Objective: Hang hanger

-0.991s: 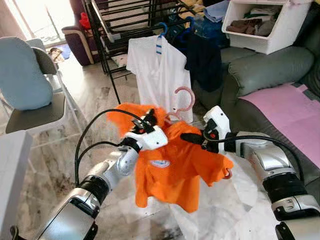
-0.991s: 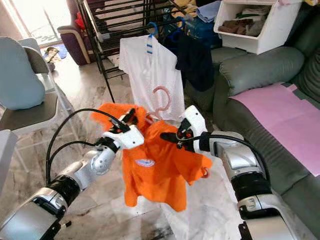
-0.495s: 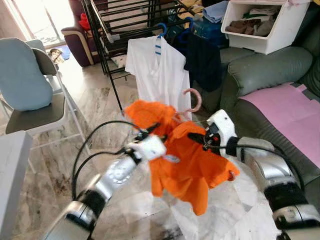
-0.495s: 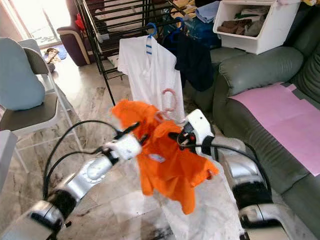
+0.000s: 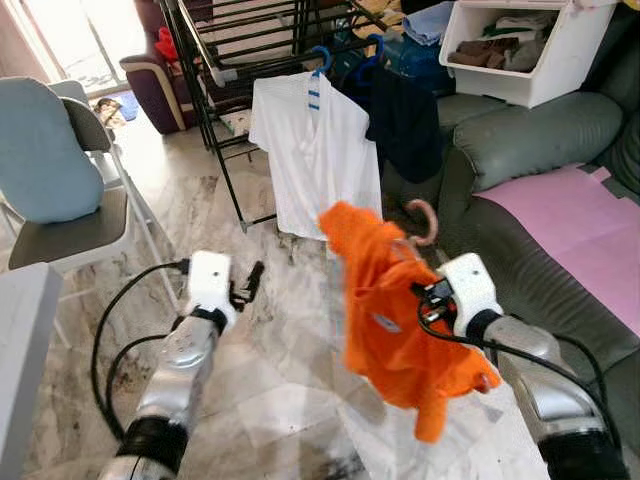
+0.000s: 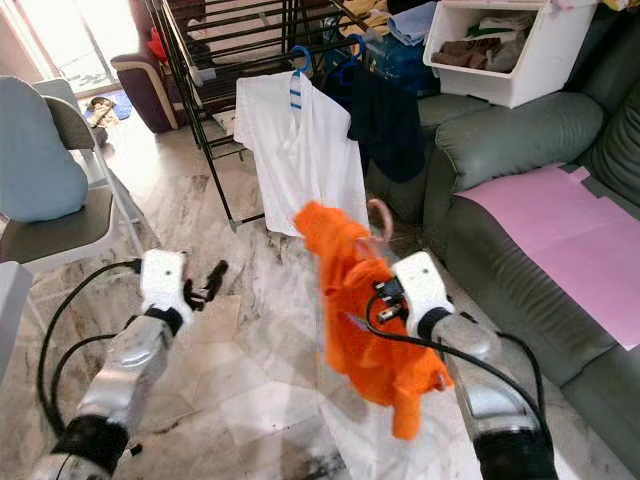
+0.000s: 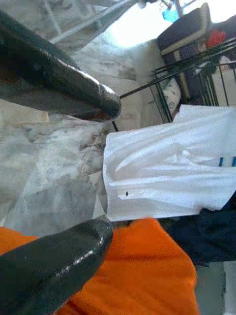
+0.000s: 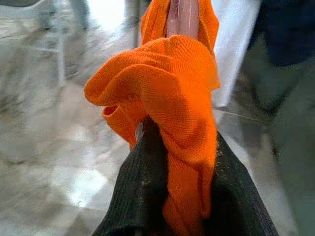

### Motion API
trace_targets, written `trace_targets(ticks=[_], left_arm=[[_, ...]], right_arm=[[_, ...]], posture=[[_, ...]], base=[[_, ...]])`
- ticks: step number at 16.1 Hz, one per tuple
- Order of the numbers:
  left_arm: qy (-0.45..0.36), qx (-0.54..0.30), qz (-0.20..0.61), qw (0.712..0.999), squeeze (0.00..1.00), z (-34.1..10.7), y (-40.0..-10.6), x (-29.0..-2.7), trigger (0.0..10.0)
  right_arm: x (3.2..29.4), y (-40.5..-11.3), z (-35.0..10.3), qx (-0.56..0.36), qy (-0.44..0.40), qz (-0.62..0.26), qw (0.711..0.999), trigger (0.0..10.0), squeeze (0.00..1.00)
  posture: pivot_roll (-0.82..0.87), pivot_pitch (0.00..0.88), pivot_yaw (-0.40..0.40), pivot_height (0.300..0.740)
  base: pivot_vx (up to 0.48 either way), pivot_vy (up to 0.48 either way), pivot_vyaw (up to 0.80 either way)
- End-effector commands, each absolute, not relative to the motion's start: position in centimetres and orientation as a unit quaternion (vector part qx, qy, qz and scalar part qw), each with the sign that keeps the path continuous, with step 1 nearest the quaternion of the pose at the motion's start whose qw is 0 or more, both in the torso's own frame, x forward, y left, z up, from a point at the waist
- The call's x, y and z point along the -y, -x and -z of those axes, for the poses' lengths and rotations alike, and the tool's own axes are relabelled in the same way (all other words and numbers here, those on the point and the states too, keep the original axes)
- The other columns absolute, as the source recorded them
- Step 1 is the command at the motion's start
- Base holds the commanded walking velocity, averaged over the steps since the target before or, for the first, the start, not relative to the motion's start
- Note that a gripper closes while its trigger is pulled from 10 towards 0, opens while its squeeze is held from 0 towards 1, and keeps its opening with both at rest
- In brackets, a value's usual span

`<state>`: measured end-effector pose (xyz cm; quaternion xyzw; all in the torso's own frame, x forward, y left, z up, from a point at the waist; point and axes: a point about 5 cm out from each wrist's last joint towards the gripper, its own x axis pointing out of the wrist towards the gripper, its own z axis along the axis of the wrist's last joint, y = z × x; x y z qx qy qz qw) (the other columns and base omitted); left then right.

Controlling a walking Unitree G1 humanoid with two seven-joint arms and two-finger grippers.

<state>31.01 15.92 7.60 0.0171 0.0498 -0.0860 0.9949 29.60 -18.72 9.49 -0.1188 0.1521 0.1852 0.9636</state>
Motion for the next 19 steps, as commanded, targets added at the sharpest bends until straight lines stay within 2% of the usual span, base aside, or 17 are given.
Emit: trace_targets(ticks=[1,2,3,4,5,6,10,15,19], left_arm=[[-0.004,-0.044,0.086,0.995,1.0,-8.4,-30.7,-16.2,10.0],[0.01,-0.041,0.083,0.996,1.0,-8.6,-30.3,-16.2,10.0],[0.004,-0.036,0.074,0.997,1.0,-8.7,-30.1,-16.5,10.0],[-0.014,-0.038,0.063,0.997,1.0,-8.7,-29.9,-17.0,10.0],[-0.003,-0.042,0.064,0.997,0.31,-8.7,-29.7,-17.3,10.0],[0.0,-0.045,0.06,0.997,0.0,-8.7,-29.7,-17.5,10.0],[-0.004,-0.05,0.075,0.996,0.0,-9.0,-29.8,-17.1,10.0],[-0.002,-0.05,0.079,0.996,0.0,-9.5,-30.5,-16.7,10.0],[-0.001,-0.051,0.088,0.995,0.0,-9.4,-30.4,-16.1,10.0]], right_arm=[[18.4,-29.5,-11.1,-0.11,0.115,-0.166,0.973,0.0,0.0],[18.4,-28.7,-10.9,-0.109,0.109,-0.153,0.976,4.1,0.0],[18.5,-28.1,-10.8,-0.11,0.104,-0.142,0.978,10.0,0.0],[18.4,-27.6,-10.9,-0.108,0.096,-0.139,0.98,10.0,0.0],[18.2,-27.0,-10.9,-0.103,0.094,-0.14,0.98,10.0,0.0],[17.9,-26.6,-11.0,-0.096,0.087,-0.14,0.982,10.0,0.0],[16.6,-26.2,-11.3,-0.086,0.067,-0.145,0.983,10.0,0.0],[16.4,-26.4,-11.4,-0.087,0.058,-0.146,0.984,10.0,0.0],[16.2,-26.4,-11.3,-0.088,0.058,-0.152,0.983,10.0,0.0]], posture=[[-0.23,0.0,0.097,0.74],[-0.23,0.0,0.094,0.74],[-0.23,0.0,0.092,0.74],[-0.23,0.0,0.091,0.74],[-0.23,0.0,0.092,0.74],[-0.24,0.0,0.096,0.74],[-0.25,0.0,0.11,0.74],[-0.25,0.0,0.111,0.74],[-0.25,0.0,0.109,0.74]], base=[[0.0,0.0,0.0],[0.0,0.0,0.0],[0.0,0.0,0.0],[0.0,0.0,0.0],[0.0,0.0,0.0],[0.0,0.0,0.0],[0.068,0.0,0.26],[0.362,0.0,0.65],[0.406,0.0,0.31]])
